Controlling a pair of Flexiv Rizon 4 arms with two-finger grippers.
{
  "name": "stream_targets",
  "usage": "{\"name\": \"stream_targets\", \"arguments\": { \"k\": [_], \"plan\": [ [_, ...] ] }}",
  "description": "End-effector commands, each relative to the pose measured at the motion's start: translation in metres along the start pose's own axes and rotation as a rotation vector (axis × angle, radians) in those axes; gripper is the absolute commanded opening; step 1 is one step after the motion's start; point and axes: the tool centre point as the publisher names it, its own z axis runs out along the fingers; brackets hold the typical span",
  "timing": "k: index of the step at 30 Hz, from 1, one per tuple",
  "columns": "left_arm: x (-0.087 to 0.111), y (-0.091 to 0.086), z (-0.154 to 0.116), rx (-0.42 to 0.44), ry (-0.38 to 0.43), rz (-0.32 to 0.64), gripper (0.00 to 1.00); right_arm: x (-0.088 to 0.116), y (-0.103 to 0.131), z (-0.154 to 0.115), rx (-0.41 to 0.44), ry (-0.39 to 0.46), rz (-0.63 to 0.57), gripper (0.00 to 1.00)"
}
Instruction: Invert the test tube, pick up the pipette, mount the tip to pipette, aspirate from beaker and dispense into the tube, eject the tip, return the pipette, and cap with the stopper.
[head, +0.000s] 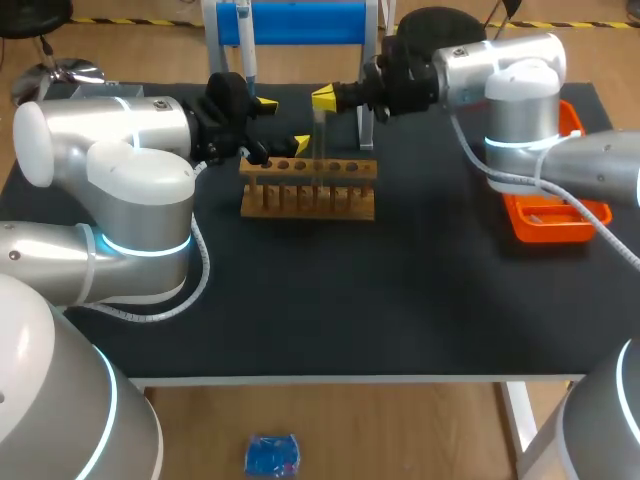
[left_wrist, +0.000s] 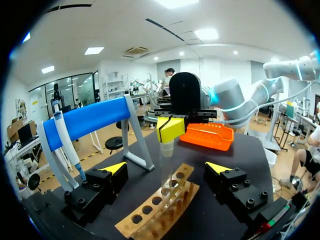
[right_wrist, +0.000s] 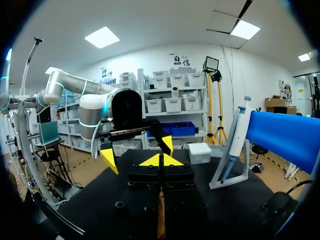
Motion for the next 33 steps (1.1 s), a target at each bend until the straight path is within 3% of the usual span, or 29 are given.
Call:
{"name": "stream_targets", "arguments": {
  "k": [1,17,33],
  "plan": [
    [-0.001,0.000,0.000,-0.002,0.004,0.000,1.00,-0.001,-0.006,0.001,0.004,-0.001,-0.002,0.00],
    [-0.001,0.000,0.000,-0.002,0.004,0.000,1.00,0.002,-0.015,-0.002,-0.025,-0.008,0.005,0.00],
    [-0.001,0.000,0.000,-0.002,0.004,0.000,1.00,0.004,0.010,-0.010,-0.037,-0.021,-0.033,0.00]
  ]
}}
